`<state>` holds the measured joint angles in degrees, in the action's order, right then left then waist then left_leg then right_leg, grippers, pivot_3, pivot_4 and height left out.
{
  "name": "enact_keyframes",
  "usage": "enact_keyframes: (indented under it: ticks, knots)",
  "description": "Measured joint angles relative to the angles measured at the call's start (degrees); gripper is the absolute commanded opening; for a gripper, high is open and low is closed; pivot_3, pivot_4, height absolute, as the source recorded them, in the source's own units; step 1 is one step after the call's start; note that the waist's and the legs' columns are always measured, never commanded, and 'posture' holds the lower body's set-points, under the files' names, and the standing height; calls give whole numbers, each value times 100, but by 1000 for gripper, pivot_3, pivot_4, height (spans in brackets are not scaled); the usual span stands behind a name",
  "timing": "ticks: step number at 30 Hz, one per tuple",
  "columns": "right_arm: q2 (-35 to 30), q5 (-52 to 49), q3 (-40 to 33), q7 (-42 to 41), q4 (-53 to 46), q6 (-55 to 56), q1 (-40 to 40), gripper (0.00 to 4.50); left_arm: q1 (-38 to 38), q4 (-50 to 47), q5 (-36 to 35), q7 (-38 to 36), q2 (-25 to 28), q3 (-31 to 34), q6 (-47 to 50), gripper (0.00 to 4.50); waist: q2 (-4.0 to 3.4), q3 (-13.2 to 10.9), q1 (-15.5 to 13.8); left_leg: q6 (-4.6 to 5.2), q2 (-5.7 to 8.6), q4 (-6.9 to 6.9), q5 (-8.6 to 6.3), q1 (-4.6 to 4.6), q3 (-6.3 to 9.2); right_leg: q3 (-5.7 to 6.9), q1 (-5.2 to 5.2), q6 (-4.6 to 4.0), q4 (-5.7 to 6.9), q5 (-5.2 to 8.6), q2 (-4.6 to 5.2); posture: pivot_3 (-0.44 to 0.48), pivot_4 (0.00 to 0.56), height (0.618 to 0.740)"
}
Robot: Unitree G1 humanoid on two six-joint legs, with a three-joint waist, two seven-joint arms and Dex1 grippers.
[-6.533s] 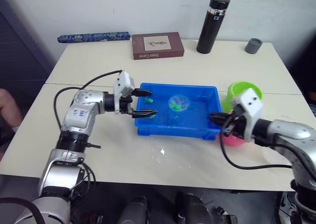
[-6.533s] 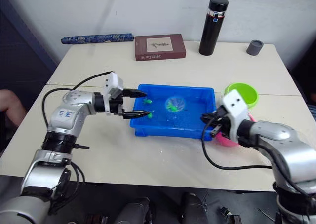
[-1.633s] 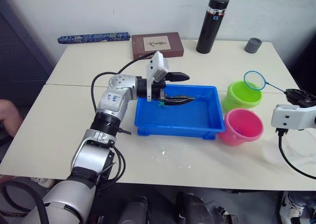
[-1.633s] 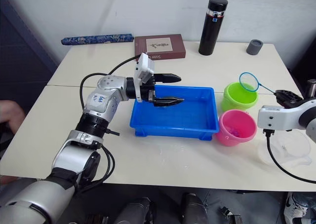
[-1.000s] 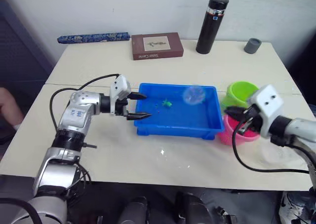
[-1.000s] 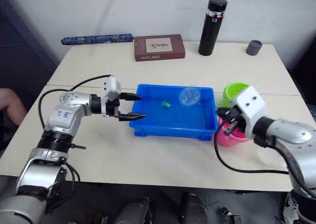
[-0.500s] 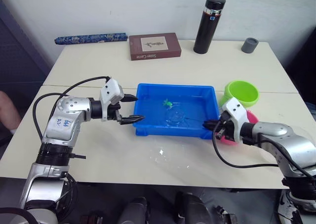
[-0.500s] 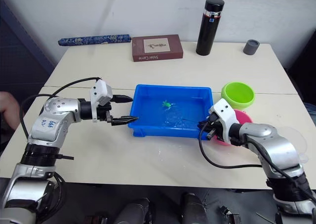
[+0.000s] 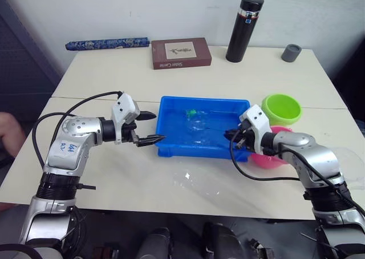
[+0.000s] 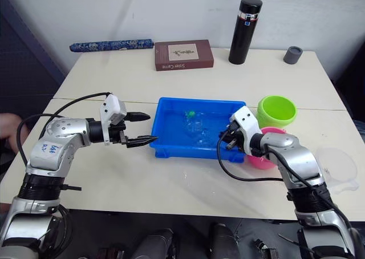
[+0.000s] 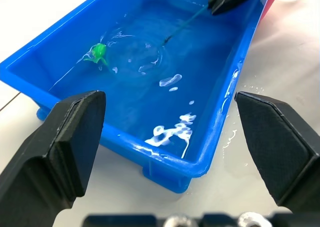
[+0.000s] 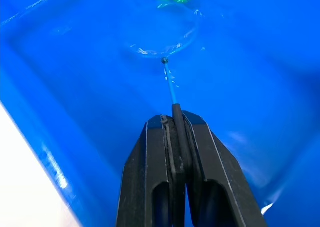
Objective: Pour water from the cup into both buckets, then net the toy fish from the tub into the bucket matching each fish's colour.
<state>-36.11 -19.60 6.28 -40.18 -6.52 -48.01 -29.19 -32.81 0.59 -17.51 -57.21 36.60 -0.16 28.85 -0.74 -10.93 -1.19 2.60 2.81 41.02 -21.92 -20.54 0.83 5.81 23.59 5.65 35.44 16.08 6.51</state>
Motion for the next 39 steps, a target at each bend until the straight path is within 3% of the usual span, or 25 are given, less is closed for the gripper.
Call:
enact_keyframes:
  ticks: [12, 23, 28, 39]
  knots:
    - [99, 23, 219, -105, 170, -370, -397, 0, 65, 235, -151, -1, 124, 194, 111, 4450, 0, 0, -1, 0, 1, -2, 0, 0, 0, 0, 1, 0, 0, 0, 0, 0, 150, 740]
    - [490, 29, -36, 207, 679, -352, -827, 0, 64, 206, -179, 83, 118, 192, 108, 4450, 0, 0, 13, -1, 0, -5, 0, 0, -1, 0, 5, 0, 0, 0, -2, 0, 150, 740]
    - [460, -14, -48, 164, 313, -340, -726, 0, 36, 218, -179, 103, 71, 185, 77, 4450, -1, 0, 21, -1, 0, -6, 0, 0, 0, 0, 5, 0, 0, 0, -2, 0, 150, 740]
    - [-182, -20, -262, 65, -986, -141, 326, 0, -350, 453, -240, -55, -263, -28, 14, 4450, 0, -1, -11, -2, -2, -6, -1, -1, -2, 0, 5, 0, -2, 0, -2, 0, 150, 740]
